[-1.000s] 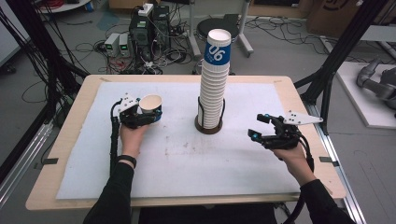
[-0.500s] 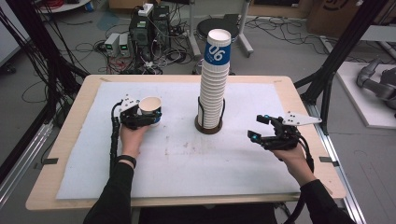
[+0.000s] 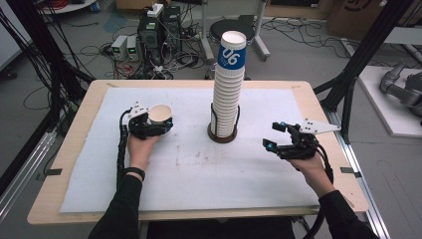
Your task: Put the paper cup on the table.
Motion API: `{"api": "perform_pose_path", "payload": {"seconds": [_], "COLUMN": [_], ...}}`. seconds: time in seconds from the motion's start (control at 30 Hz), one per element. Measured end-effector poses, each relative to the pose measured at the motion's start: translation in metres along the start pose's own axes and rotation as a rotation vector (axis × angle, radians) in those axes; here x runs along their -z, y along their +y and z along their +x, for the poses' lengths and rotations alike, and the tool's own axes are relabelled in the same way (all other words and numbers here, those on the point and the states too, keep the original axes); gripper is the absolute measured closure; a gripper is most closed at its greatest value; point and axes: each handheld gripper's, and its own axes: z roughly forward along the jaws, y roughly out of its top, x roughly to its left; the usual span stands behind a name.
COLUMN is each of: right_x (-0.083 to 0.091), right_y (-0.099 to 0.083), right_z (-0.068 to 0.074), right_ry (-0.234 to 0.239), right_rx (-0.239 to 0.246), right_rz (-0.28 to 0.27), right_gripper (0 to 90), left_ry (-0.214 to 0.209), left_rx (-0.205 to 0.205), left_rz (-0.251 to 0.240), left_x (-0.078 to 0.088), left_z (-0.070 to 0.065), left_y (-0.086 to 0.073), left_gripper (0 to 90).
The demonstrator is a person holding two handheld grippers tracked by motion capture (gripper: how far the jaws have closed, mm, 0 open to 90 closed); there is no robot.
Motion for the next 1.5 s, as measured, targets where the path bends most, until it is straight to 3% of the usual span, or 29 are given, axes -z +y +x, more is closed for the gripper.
{"api": "perform_pose_path", "payload": {"seconds": [0.2,0.33,0.6,0.9,1.0,1.1,1.2,1.27,1.37,1.5], "right_x": [-0.001,-0.002,-0.003,-0.002,-0.001,-0.001,-0.001,-0.001,-0.001,-0.002], "right_y": [0.000,0.001,0.001,0.002,0.002,0.002,0.001,0.000,0.000,-0.001], "right_z": [0.000,-0.001,0.000,0.000,-0.001,-0.002,-0.003,-0.003,-0.001,0.000], "right_ry": [0.000,0.004,0.014,0.016,0.020,0.028,0.031,0.033,0.032,0.037], "right_rx": [0.000,0.003,0.002,0.002,-0.004,-0.013,-0.016,-0.021,-0.019,-0.014], "right_rz": [0.000,-0.002,-0.001,-0.008,-0.007,-0.007,-0.002,0.001,0.007,0.014], "right_gripper": [19.7,19.7,19.6,19.7,19.7,19.7,19.6,19.6,19.6,19.6], "left_ry": [0.023,0.048,0.065,0.132,0.164,0.152,0.164,0.159,0.122,0.030], "left_rx": [-0.027,-0.015,-0.018,-0.015,0.001,0.027,0.009,0.009,0.003,-0.011], "left_rz": [0.032,0.026,0.042,0.071,0.052,0.019,0.021,-0.008,-0.013,-0.009], "left_x": [-0.002,0.002,0.010,0.027,0.039,0.050,0.061,0.070,0.079,0.088], "left_z": [-0.006,-0.007,-0.011,-0.015,-0.016,-0.017,-0.021,-0.025,-0.031,-0.046], "left_y": [0.000,0.001,0.004,0.005,0.008,0.010,0.011,0.012,0.016,0.023], "left_gripper": [6.5,1.7,1.7,1.7,1.7,1.7,1.7,1.7,1.7,1.7]}}
